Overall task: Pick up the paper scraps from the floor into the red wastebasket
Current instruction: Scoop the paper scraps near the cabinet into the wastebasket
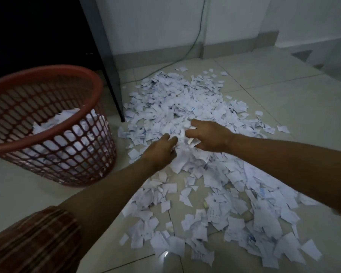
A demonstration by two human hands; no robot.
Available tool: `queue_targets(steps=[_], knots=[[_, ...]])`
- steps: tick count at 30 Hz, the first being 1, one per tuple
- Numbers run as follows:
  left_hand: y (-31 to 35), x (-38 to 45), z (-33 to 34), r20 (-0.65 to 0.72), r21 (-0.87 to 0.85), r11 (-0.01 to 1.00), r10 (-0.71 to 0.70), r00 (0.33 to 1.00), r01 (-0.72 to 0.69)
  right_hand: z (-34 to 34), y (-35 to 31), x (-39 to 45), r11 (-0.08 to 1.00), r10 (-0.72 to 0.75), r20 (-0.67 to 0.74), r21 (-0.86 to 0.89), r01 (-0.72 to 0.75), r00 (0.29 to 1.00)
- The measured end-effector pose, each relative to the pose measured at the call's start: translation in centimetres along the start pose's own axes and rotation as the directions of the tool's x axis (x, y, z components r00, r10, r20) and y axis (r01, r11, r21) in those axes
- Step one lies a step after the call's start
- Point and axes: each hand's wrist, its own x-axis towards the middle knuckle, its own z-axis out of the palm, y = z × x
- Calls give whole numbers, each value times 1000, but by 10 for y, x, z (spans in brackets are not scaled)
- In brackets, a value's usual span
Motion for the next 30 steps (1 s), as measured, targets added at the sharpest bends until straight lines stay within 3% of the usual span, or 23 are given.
queue_targets(steps=[4, 10, 15, 20, 25, 30], knots=[[-10, 16, -56, -192, -55, 996, -82, 978, 73, -25, 1, 28, 999, 12, -66, -34, -15, 998], [-27, 20, -139, -435, -175, 981, -153, 887, 83, -54, -14, 74, 999, -5, -141, -53, -2, 990], [-43, 11, -192, -551, -157, 985, -143, 822, 67, -66, -29, 103, 999, -1, -181, -47, -7, 983], [-57, -3, -236, -617, -140, 988, -140, 774, 68, -84, -52, 141, 998, 24, -257, -58, -40, 966], [-75, -21, -273, -557, 47, 998, -12, 830, 46, -105, -71, 186, 995, 88, -396, -14, -102, 914], [-124, -43, -295, -604, 98, 982, -70, 794, 161, -113, -99, 233, 992, 126, -499, 91, -92, 858]])
